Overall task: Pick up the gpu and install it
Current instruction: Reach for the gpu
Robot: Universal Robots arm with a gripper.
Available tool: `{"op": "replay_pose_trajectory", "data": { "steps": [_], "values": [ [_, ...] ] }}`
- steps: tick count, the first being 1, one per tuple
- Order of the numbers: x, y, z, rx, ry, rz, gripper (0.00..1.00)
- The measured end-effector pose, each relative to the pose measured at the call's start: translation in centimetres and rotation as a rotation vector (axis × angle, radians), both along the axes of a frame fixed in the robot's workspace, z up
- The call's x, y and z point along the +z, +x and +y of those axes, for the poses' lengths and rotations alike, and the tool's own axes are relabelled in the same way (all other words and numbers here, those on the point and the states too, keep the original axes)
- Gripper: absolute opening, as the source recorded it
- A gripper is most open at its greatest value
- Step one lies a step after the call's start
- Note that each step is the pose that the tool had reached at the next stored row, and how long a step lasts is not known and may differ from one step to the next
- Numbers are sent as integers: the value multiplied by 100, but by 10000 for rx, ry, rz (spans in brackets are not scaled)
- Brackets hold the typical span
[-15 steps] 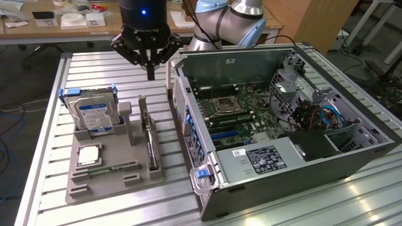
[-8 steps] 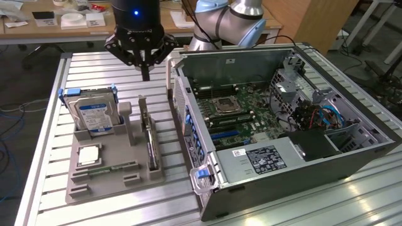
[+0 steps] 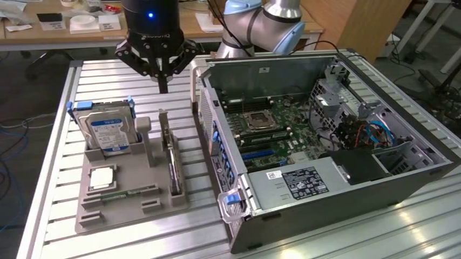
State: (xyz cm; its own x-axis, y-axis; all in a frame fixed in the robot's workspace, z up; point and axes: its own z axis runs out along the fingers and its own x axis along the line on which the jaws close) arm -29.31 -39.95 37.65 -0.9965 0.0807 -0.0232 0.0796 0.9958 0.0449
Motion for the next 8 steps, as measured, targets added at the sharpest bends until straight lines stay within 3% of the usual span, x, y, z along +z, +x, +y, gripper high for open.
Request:
{"op": "replay_pose_trajectory", "data": {
  "steps": [3, 8],
  "values": [
    [-1, 0, -48, 0, 0, -1, 11],
    [-1, 0, -180, -1, 1, -2, 11]
  ]
}}
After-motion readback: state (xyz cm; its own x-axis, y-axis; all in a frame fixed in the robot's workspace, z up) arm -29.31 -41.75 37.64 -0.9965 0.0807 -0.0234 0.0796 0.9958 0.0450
